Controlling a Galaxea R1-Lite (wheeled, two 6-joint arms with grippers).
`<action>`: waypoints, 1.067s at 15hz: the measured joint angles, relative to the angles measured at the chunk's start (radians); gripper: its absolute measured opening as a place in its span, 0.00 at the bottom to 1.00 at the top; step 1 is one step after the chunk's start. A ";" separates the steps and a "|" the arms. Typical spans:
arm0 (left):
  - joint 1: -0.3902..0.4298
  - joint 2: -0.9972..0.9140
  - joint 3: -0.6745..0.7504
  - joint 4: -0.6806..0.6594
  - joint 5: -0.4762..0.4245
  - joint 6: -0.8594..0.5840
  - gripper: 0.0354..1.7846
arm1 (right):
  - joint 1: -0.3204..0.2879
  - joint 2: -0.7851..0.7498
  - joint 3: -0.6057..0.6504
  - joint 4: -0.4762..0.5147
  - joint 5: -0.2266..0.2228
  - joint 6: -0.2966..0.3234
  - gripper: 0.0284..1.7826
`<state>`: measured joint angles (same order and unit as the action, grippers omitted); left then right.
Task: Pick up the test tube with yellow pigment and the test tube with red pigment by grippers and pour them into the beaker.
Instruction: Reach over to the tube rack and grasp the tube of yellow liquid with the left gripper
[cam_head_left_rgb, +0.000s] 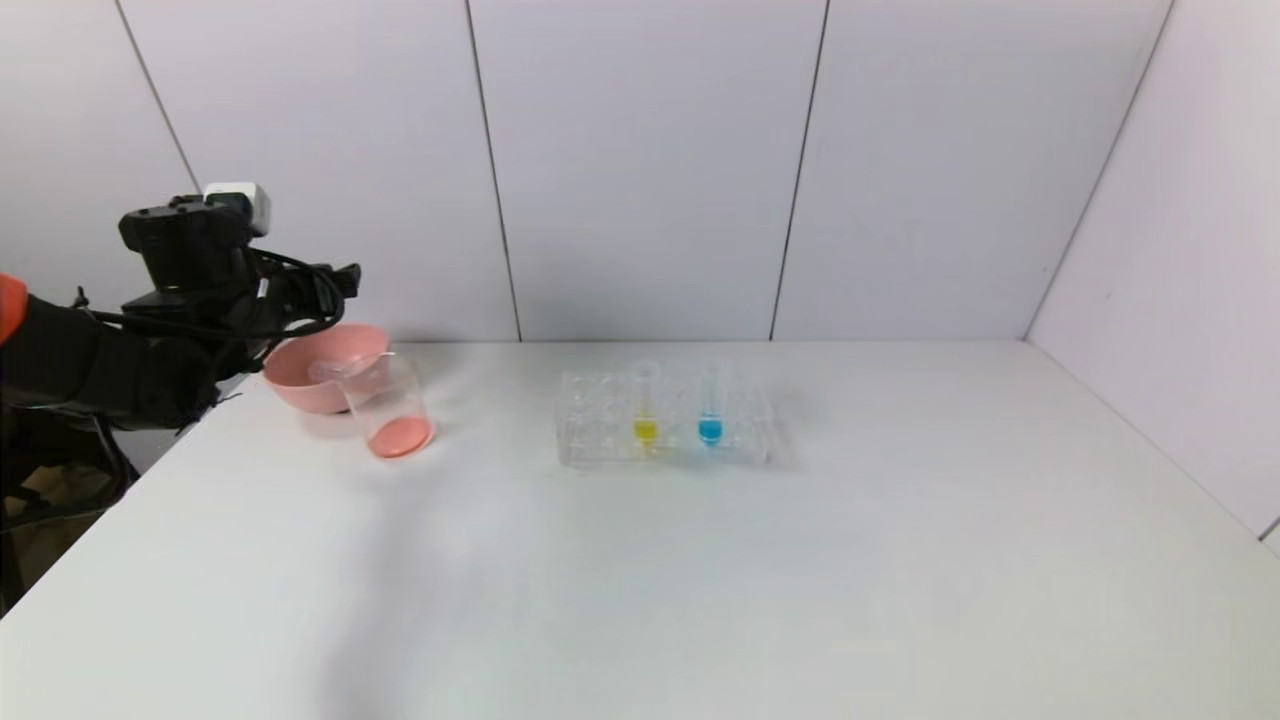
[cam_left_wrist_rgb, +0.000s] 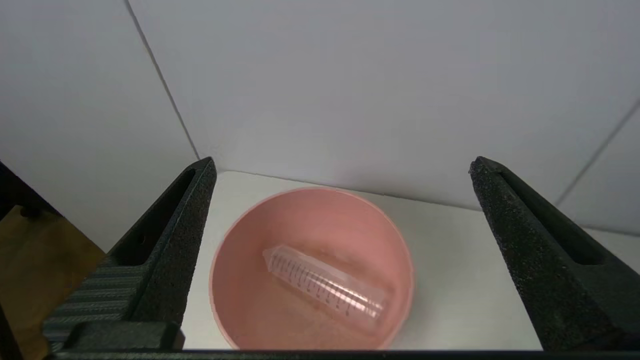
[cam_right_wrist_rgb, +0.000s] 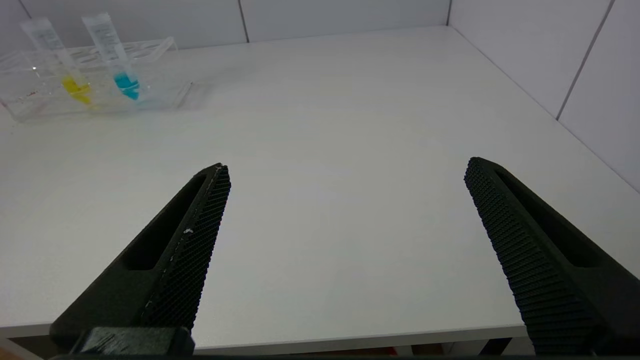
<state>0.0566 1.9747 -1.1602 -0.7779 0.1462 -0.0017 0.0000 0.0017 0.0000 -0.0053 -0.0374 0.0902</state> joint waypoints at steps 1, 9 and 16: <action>-0.001 -0.047 0.050 0.032 -0.062 0.000 0.99 | 0.000 0.000 0.000 0.000 0.000 0.000 0.96; -0.199 -0.337 0.392 0.101 -0.391 0.001 0.99 | 0.000 0.000 0.000 0.000 0.000 0.000 0.96; -0.642 -0.327 0.439 0.047 -0.024 -0.103 0.99 | 0.000 0.000 0.000 0.000 0.000 0.000 0.96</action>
<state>-0.5853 1.6481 -0.7215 -0.7311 0.1226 -0.1047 0.0000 0.0017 0.0000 -0.0053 -0.0379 0.0902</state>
